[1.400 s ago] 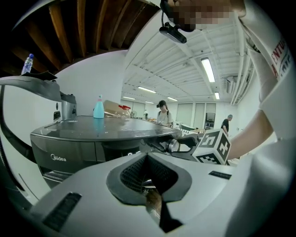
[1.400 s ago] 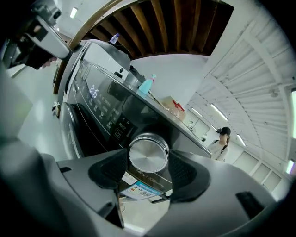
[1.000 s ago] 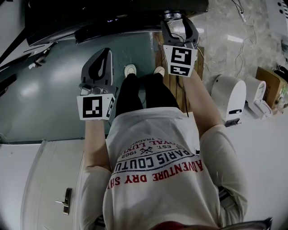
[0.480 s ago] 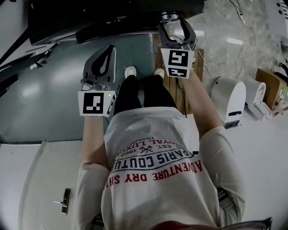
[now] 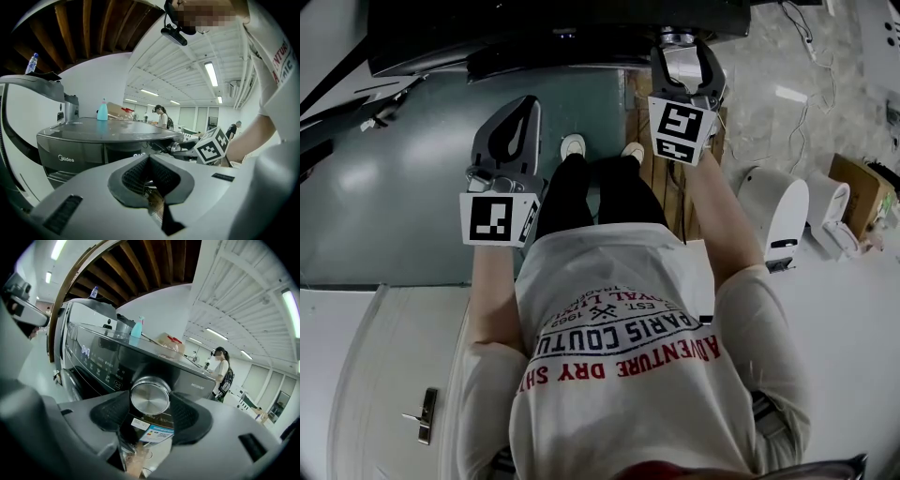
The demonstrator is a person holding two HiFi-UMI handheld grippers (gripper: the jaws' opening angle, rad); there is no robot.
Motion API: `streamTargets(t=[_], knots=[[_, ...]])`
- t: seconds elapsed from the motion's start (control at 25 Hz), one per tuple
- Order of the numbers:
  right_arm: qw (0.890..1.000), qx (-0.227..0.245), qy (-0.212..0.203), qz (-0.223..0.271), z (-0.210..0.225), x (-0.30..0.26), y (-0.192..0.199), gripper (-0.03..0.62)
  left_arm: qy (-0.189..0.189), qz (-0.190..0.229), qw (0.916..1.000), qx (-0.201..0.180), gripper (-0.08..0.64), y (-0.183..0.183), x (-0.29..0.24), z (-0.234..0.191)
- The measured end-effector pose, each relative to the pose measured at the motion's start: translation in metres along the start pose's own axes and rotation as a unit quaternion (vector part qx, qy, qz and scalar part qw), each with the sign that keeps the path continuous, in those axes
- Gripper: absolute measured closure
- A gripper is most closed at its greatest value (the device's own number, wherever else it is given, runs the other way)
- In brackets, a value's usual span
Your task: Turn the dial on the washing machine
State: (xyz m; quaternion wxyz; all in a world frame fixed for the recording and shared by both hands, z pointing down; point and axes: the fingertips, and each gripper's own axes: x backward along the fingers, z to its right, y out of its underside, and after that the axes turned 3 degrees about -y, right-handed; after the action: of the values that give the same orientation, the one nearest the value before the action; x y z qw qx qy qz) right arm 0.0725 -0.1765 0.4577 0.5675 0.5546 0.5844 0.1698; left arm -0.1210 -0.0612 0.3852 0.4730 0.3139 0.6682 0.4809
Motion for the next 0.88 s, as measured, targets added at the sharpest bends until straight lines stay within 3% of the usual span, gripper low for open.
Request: streamTargets(t=[0.44, 0.64, 0.72, 0.88], knots=[[0.994, -0.104, -0.028, -0.005, 0.005, -0.001, 0.005, 0.308, 0.021, 0.011, 0.9996, -0.015, 0.543, -0.009, -0.018, 0.000], [0.980, -0.191, -0.058, 0.007, 0.008, 0.000, 0.008, 0.308, 0.039, 0.010, 0.9990, -0.018, 0.543, -0.013, -0.026, 0.007], [0.980, -0.190, -0.062, 0.009, 0.009, 0.000, 0.008, 0.308, 0.042, 0.008, 0.9989, -0.020, 0.543, -0.013, -0.028, 0.008], [0.992, -0.118, -0.037, 0.028, 0.006, 0.006, -0.004, 0.302, 0.043, 0.007, 0.9987, -0.027, 0.543, -0.013, -0.027, 0.009]])
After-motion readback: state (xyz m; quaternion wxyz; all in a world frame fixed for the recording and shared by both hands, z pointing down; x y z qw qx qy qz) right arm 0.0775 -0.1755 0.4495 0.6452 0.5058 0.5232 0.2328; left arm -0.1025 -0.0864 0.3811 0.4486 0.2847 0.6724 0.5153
